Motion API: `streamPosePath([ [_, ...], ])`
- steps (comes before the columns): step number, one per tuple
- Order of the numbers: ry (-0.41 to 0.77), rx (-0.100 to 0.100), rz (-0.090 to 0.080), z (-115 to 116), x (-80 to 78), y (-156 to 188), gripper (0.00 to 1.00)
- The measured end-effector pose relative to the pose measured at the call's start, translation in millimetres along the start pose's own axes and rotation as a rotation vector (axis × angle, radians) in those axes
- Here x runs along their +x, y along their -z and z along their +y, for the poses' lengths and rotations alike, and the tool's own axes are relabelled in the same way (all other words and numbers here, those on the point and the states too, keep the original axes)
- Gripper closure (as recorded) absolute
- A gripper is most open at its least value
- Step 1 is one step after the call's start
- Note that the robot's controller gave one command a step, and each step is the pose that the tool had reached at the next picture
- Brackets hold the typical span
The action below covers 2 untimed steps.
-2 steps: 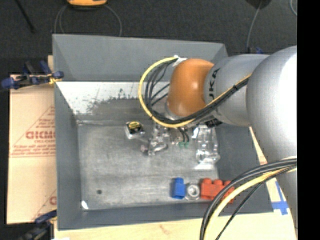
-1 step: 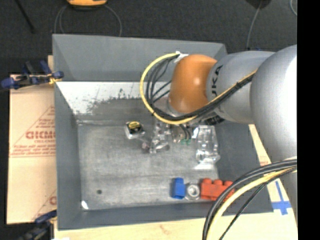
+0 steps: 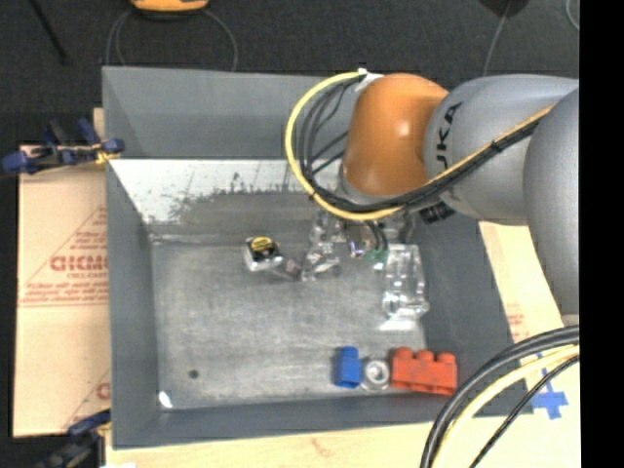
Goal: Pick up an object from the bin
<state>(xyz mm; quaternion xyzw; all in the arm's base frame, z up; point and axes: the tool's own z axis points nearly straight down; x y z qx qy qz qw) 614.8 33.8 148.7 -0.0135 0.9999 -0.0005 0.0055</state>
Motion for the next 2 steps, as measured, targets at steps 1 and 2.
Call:
streamPosePath([
  [1,-0.001,0.0,0.004,-1,-1.6,3,1.0],
  [2,-0.002,0.0,0.002,-2,-3.5,19,1.0],
])
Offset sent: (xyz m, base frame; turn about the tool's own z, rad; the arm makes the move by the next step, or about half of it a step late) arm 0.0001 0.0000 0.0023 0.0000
